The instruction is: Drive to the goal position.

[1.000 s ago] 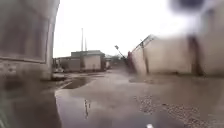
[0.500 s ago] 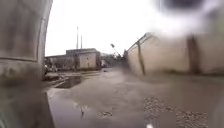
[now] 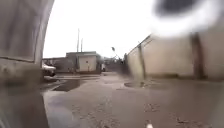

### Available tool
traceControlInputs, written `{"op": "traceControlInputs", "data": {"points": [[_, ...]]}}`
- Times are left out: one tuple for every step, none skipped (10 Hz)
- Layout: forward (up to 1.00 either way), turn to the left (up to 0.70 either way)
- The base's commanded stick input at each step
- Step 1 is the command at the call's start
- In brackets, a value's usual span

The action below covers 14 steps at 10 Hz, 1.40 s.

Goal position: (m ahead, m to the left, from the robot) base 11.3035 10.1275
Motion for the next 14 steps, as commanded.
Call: {"op": "traceControlInputs", "data": {"points": [[0.50, 0.07], [0.50, 0.07], [0.50, 0.07], [0.50, 0.07], [0.50, 0.07], [0.50, 0.07], [0.50, 0.07], [0.50, 0.07], [0.50, 0.07], [0.50, 0.07], [0.50, 0.07], [0.50, 0.07], [0.50, 0.07], [0.50, 0.07]]}}
